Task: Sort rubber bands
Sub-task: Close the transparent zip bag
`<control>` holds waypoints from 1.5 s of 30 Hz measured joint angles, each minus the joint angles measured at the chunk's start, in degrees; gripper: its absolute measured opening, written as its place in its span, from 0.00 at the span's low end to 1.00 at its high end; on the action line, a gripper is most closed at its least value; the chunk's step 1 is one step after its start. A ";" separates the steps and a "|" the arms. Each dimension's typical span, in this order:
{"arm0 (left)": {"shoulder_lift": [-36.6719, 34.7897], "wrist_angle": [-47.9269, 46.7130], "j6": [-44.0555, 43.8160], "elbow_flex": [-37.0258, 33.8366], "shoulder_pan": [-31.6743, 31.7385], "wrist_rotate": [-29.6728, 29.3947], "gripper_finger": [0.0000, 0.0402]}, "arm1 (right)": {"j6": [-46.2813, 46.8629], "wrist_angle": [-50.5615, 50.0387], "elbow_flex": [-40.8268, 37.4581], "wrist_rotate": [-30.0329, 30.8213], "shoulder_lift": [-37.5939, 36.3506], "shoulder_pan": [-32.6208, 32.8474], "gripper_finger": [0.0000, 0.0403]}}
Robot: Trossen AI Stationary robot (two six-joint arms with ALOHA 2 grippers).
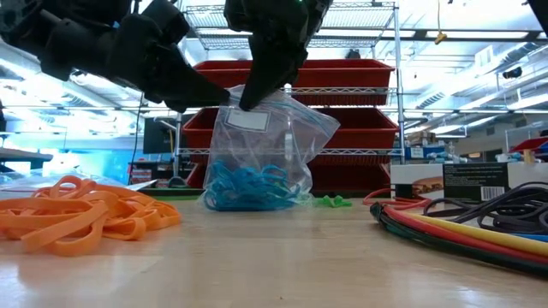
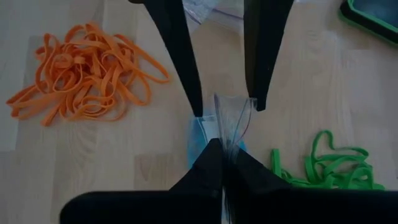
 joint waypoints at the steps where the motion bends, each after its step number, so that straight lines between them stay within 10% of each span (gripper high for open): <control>1: 0.00 0.03 -0.01 0.00 0.22 0.09 0.32 | 0.00 0.00 -0.02 0.00 0.00 0.00 0.00; 45: 6.03 9.03 -3.55 0.22 5.74 11.72 0.18 | 0.00 -0.14 -0.02 -0.11 -0.02 -0.31 0.00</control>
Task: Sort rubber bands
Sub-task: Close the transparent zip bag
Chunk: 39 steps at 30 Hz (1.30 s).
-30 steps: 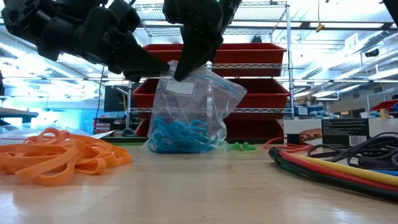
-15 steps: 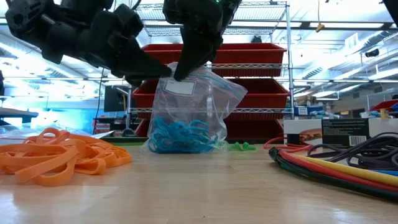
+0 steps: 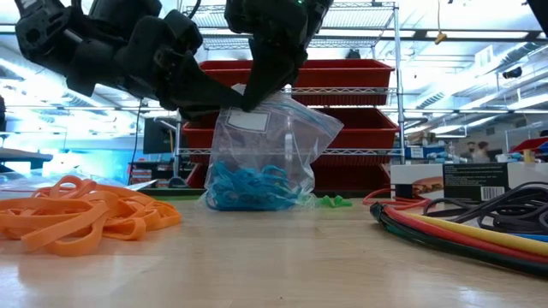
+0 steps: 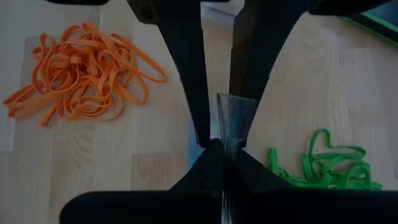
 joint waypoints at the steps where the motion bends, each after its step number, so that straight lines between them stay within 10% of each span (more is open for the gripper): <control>1: 0.00 0.05 0.01 0.00 0.00 0.00 0.18 | 0.00 -0.01 0.00 0.00 0.00 0.00 0.00; 14: -0.04 -0.50 0.76 0.04 0.04 2.73 0.02 | -0.02 -0.05 0.00 0.85 0.00 0.07 0.04; 25: -0.04 -0.44 0.46 0.04 0.00 3.91 0.17 | 0.14 0.49 0.00 0.28 0.00 -0.02 0.19; 39: -0.04 -0.43 0.75 0.07 0.00 3.66 0.10 | 0.15 -0.13 0.00 0.79 0.00 0.00 0.11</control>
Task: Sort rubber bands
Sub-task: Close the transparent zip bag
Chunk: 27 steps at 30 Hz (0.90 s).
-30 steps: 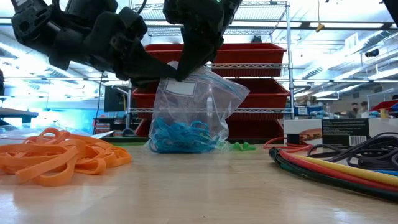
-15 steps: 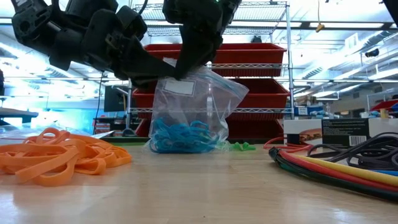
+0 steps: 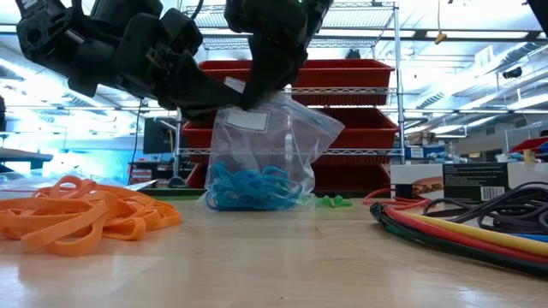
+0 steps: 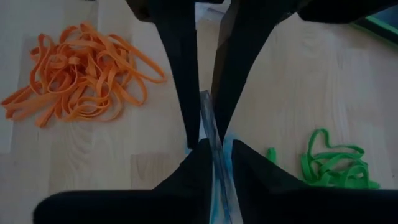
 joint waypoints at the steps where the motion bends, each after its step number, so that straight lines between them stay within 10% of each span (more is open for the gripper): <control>1: 0.00 -0.03 0.10 0.00 0.00 -0.03 0.09 | -0.02 -0.35 0.00 0.00 0.00 0.00 0.10; 27: -0.34 -4.70 2.85 -0.33 -0.13 0.34 0.00 | 2.88 -25.33 0.02 4.04 0.00 -0.02 0.00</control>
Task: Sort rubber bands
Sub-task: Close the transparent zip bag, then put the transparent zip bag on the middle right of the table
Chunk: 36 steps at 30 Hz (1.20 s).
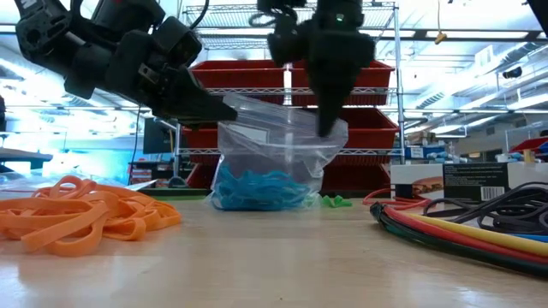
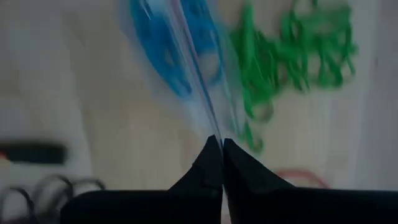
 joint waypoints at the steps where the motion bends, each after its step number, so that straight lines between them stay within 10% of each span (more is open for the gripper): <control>1: -0.38 -0.46 0.00 0.00 -0.02 0.00 0.00 | 0.47 -1.13 0.00 0.49 0.00 0.00 0.00; 36: -5.03 -8.77 -0.32 -0.07 0.06 -0.10 0.09 | 14.03 -12.56 -0.02 7.68 -0.61 6.62 0.10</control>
